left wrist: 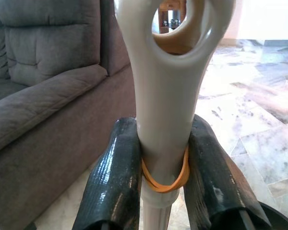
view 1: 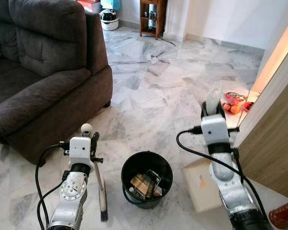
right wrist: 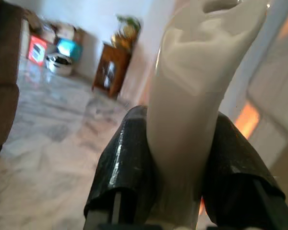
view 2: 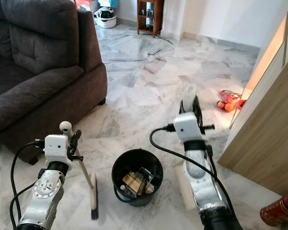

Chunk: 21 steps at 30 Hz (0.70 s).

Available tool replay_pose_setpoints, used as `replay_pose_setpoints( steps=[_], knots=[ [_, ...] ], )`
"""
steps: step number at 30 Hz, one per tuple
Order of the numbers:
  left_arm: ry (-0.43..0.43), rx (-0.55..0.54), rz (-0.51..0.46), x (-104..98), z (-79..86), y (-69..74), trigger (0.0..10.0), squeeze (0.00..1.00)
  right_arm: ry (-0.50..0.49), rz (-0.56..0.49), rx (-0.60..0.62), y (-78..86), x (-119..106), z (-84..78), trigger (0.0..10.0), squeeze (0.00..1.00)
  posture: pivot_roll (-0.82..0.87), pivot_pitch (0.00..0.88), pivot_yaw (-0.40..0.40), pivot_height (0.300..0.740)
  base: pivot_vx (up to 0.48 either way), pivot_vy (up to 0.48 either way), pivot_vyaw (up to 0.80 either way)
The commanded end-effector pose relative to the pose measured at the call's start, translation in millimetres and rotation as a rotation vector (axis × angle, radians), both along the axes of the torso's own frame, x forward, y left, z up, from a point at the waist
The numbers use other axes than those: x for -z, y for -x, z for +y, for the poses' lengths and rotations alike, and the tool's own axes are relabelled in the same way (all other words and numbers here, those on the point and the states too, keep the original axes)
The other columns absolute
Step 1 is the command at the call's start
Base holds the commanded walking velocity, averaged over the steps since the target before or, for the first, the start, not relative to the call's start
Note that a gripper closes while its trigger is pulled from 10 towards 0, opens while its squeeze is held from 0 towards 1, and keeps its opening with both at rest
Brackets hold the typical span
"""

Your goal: Sweep floor

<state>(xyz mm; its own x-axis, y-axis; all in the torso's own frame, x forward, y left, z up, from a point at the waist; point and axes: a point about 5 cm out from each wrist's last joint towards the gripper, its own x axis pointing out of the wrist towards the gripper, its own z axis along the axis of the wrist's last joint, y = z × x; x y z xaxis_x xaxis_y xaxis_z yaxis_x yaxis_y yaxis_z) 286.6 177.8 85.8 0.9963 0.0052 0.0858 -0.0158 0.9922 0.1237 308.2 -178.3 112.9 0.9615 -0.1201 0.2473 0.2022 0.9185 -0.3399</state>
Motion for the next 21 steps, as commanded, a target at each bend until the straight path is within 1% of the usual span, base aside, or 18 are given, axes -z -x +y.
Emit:
replay_pose_setpoints(
  steps=[1, 2, 3, 4, 5, 7, 9, 10, 12, 21],
  knots=[
    [-0.010, 0.015, -0.034, -5, -0.3, 0.9, 10.0, 0.00, -0.045, -0.019, 0.005, 0.1, -1, -3.0, 10.0, 0.00, 0.14, 0.007, 0.025, 0.740, 0.000, 0.000, 0.00],
    [-0.009, 0.019, -0.030, -5, -0.8, 1.2, 10.0, 0.00, -0.075, -0.002, 0.011, 0.9, 4, -4.6, 10.0, 0.00, 0.14, 0.009, 0.025, 0.740, 0.000, 0.000, 0.00],
    [-0.009, 0.019, -0.030, -5, -0.8, 1.2, 10.0, 0.00, -0.075, -0.002, 0.011, 0.9, 4, -4.6, 10.0, 0.00, 0.14, 0.009, 0.025, 0.740, 0.000, 0.000, 0.00],
    [-0.006, 0.026, -0.025, -3, -1.6, 1.7, 10.0, 0.00, -0.123, 0.031, 0.029, 2.8, 14, -8.5, 10.0, 0.00, 0.14, 0.010, 0.025, 0.740, 0.000, 0.000, 0.00],
    [-0.005, 0.029, -0.023, -3, -1.9, 1.7, 10.0, 0.00, -0.138, 0.043, 0.036, 3.7, 17, -9.8, 10.0, 0.00, 0.14, 0.010, 0.025, 0.740, 0.000, 0.000, 0.00],
    [-0.005, 0.029, -0.023, -3, -1.9, 1.7, 10.0, 0.00, -0.138, 0.043, 0.036, 3.7, 17, -9.8, 10.0, 0.00, 0.14, 0.010, 0.025, 0.740, 0.000, 0.000, 0.00],
    [-0.004, 0.032, -0.022, -3, -2.3, 1.7, 10.0, 0.00, -0.159, 0.066, 0.039, 5.5, 25, -11.0, 10.0, 0.00, 0.15, 0.016, 0.025, 0.740, 0.000, 0.000, 0.00],
    [-0.004, 0.032, -0.022, -3, -2.3, 1.7, 10.0, 0.00, -0.159, 0.066, 0.039, 5.5, 25, -11.0, 10.0, 0.00, 0.15, 0.016, 0.025, 0.740, 0.000, 0.000, 0.00],
    [-0.002, 0.038, -0.016, -2, -3.1, 1.4, 10.0, 0.00, -0.166, 0.086, 0.023, 6.5, 33, -8.4, 10.0, 0.00, 0.14, 0.020, 0.025, 0.740, 0.000, 0.000, 0.00],
    [0.000, 0.048, -0.005, -1, -3.9, 1.3, 10.0, 0.00, -0.198, 0.109, -0.002, 7.1, 42, -4.0, 10.0, 0.00, 0.15, 0.029, 0.027, 0.740, 0.000, 0.000, 0.00]
  ],
)
